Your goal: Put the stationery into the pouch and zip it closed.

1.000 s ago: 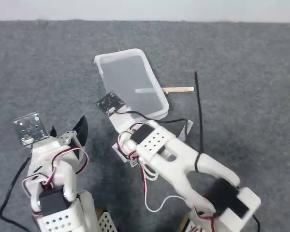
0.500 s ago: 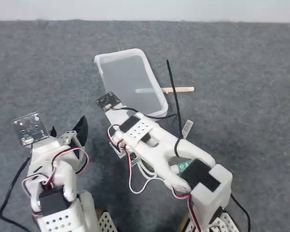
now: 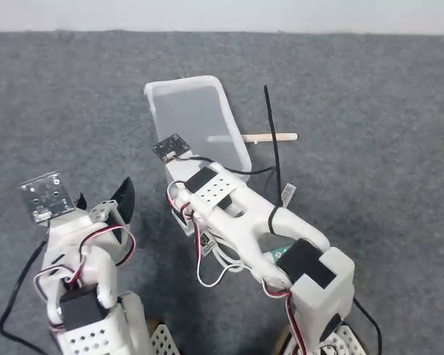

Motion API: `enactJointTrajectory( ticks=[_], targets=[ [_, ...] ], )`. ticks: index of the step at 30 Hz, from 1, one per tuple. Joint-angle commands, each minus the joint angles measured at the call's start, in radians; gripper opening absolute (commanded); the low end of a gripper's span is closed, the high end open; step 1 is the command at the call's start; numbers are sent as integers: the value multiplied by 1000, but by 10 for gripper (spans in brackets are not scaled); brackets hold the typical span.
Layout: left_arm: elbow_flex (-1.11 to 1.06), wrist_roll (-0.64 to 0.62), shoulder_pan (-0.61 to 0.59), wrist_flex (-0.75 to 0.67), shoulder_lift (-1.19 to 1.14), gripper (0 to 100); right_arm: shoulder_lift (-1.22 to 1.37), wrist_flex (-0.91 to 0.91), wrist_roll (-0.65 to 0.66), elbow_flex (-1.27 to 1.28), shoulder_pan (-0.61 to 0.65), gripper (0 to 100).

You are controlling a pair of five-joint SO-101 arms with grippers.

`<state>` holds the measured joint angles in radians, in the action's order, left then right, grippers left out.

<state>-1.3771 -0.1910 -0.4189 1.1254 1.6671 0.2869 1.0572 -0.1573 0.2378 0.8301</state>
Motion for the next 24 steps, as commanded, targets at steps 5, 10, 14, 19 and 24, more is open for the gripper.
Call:
enactJointTrajectory(
  ticks=[5, 10, 14, 19, 24],
  targets=[
    [7, 5, -3, -12, 14, 306, -229, 38, 84, 25, -24, 7],
    [33, 3, 0, 21, 14, 308, -389, 33, 135, 103, -24, 7],
    [47, 2, 8, 35, 14, 309, -541, -39, 164, 221, -24, 7],
    [47, 2, 87, 40, 12, 333, -725, -88, 166, 328, -25, 7],
    [51, 2, 143, 49, 14, 341, -843, -131, 166, 410, -39, 7]
  ],
)
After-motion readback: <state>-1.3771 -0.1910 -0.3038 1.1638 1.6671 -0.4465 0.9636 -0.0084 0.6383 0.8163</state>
